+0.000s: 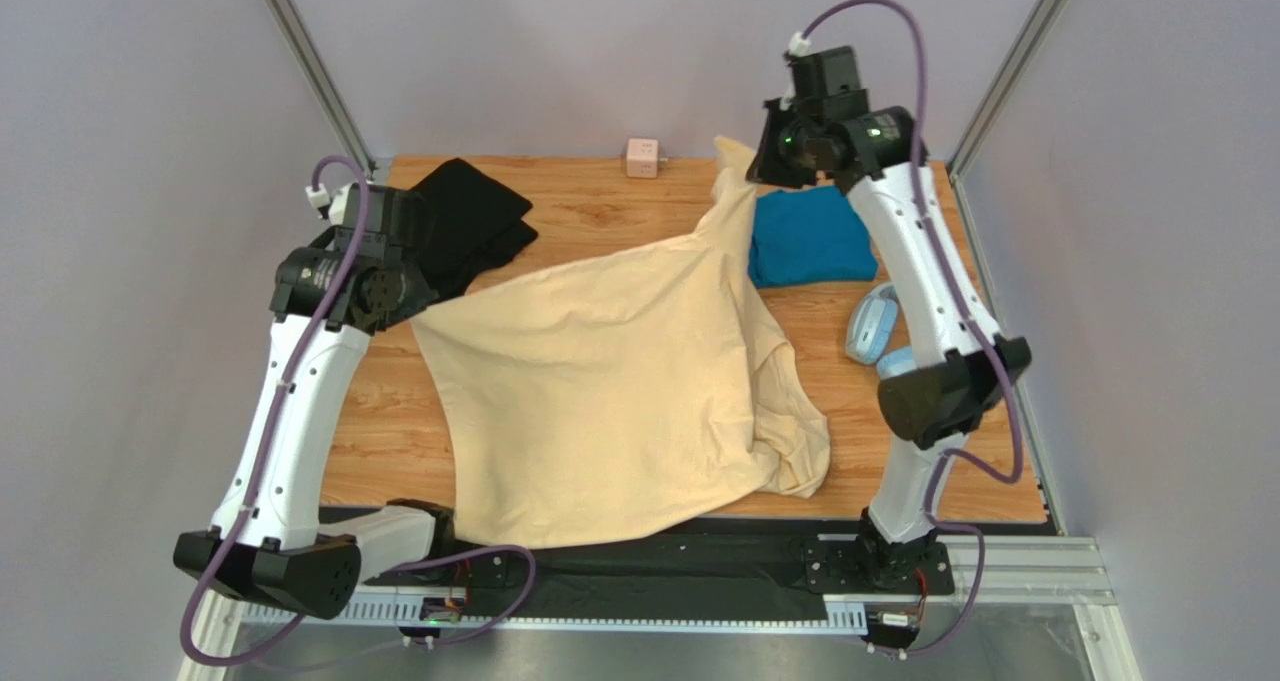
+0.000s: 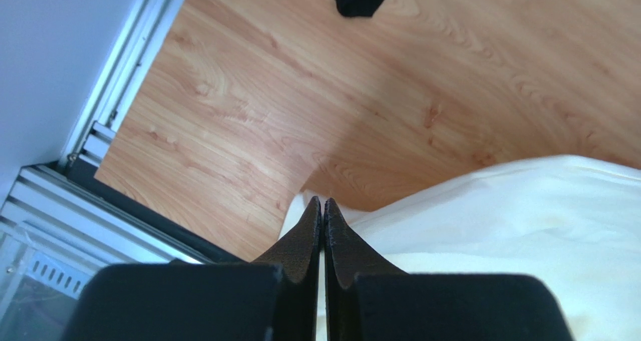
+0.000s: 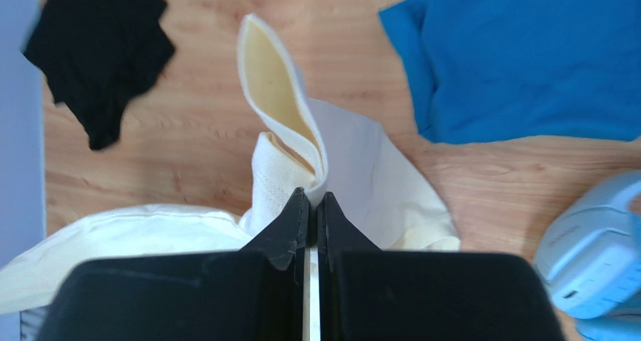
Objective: Fold and stack the t-shirts
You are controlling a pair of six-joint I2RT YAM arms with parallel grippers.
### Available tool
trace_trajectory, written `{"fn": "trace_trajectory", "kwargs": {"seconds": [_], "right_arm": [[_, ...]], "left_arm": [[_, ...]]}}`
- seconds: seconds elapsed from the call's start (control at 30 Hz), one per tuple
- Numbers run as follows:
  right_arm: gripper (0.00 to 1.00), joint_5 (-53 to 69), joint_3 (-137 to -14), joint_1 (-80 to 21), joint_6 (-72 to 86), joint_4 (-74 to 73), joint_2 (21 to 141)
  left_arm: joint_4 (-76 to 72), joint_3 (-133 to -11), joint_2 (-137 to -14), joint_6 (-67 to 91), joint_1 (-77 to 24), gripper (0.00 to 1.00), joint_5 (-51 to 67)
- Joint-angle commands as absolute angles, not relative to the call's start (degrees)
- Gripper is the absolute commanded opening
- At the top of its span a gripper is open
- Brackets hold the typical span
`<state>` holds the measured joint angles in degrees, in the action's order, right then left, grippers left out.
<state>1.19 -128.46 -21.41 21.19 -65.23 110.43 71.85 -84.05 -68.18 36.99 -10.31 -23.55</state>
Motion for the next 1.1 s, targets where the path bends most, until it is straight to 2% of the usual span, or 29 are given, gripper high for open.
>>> {"fn": "trace_trajectory", "kwargs": {"seconds": [0.0,0.37,0.5,0.67,0.8,1.07], "right_arm": [[0.00,-3.2,-130.3,-19.3,21.7,-61.9,99.9],[0.00,-12.9,-119.8,-19.2,17.5,-54.0,71.9],[0.00,-13.0,-120.5,-19.2,16.3,-52.6,64.4],[0.00,-11.1,-124.8,-19.2,15.0,-52.5,60.6],[0.00,-8.4,-130.0,-19.2,15.6,-52.6,59.5],[0.00,-5.7,-132.9,-19.2,17.2,-50.5,57.0]], "left_arm": [[75.7,-93.6,-66.2,35.7,-9.7,0.00,-28.6],[79.5,-108.2,-59.9,34.0,-9.4,0.00,-33.9],[81.8,-116.2,-57.6,32.7,-9.4,0.00,-36.6],[84.5,-125.8,-56.8,32.4,-9.4,0.00,-37.4],[85.6,-128.8,-55.5,32.7,-9.4,0.00,-37.0],[86.6,-134.8,-52.4,32.3,-9.4,0.00,-36.6]]}}
